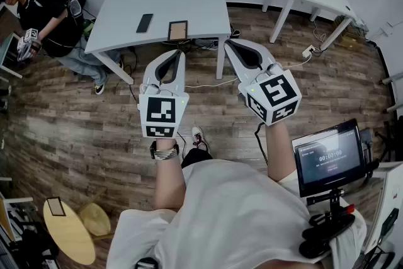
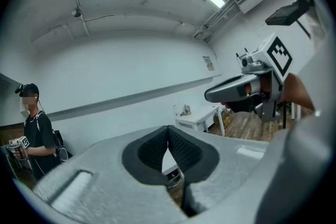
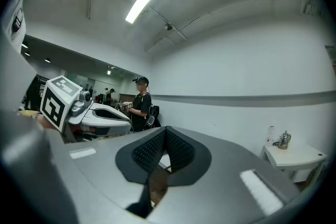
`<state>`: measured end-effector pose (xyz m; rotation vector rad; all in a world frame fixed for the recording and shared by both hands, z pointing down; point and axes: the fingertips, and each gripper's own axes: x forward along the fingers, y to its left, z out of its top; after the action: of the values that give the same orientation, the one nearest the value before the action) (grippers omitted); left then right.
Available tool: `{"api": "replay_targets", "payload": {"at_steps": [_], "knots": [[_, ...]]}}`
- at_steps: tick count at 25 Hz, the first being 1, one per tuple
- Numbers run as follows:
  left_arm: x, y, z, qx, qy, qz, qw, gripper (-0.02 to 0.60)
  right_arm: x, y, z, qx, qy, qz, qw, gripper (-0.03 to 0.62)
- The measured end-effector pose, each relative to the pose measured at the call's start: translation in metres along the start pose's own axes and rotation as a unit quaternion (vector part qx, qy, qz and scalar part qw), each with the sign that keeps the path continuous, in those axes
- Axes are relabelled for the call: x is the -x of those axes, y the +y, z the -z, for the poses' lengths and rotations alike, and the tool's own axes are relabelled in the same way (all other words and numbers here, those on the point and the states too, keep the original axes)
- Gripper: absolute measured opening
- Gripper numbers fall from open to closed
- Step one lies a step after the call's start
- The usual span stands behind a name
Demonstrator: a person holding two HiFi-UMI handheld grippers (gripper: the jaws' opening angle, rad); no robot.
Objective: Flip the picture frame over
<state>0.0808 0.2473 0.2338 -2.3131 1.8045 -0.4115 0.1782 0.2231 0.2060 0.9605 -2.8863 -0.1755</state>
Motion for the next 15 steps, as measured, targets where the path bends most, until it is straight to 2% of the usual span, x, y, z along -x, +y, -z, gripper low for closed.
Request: {"api": "replay_targets", "payload": {"at_steps": [3,10,15], "knots": [[-0.012,0.012,-0.002,-0.003,-0.001,0.004,1.0000,0.005,-0.017,-0.005,-0.001,0.000,0.006,0.002,1.000,0.000],[-0.082,0.084,0.025,0.007,0.008,0.015,0.9998,0.005,-0.116,-0.030,0.010,-0.007,0.023,-0.012,1.000,0.002],[-0.111,0.112,0.051,0.019,0.024,0.022,0.9993,0.005,-0.165,-0.041,0.036,0.024,0.069,-0.027,0.997,0.002]]}}
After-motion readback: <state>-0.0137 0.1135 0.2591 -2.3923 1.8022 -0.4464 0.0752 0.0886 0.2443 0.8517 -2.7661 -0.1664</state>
